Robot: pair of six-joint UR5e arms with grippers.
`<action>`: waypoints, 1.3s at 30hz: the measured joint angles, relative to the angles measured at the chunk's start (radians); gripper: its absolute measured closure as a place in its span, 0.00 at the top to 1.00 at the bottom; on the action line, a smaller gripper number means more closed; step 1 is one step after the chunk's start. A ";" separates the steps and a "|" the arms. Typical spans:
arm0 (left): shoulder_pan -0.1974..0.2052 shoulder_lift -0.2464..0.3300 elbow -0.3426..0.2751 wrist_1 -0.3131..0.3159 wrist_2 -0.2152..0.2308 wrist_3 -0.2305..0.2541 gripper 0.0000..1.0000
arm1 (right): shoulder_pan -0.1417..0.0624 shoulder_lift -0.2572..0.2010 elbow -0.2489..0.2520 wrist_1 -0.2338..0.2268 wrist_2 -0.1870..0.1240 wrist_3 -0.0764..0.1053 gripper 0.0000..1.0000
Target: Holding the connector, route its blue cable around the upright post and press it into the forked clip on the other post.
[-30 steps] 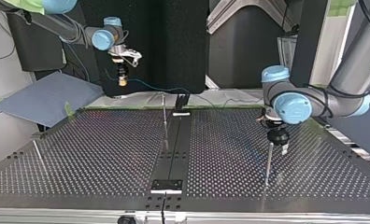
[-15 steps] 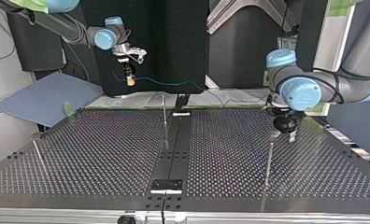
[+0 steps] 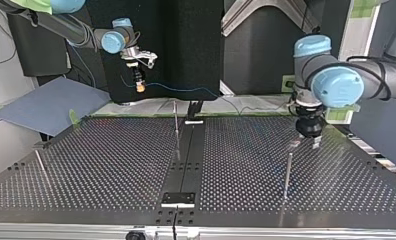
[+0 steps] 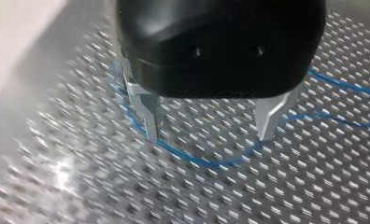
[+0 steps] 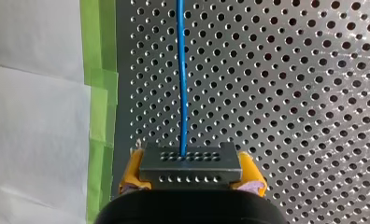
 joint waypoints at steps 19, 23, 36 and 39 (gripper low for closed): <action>0.000 0.165 0.165 -0.165 0.036 0.028 1.00 | 0.012 0.000 -0.003 -0.002 0.000 0.012 0.00; -0.005 0.200 0.200 -0.200 0.071 0.040 1.00 | 0.014 0.000 -0.003 -0.001 0.000 0.012 0.00; -0.040 0.191 0.238 -0.304 0.192 0.057 1.00 | 0.017 0.000 -0.003 -0.002 0.000 0.011 0.00; -0.047 0.168 0.237 -0.307 0.213 0.064 1.00 | 0.017 0.000 -0.003 -0.002 0.000 0.011 0.00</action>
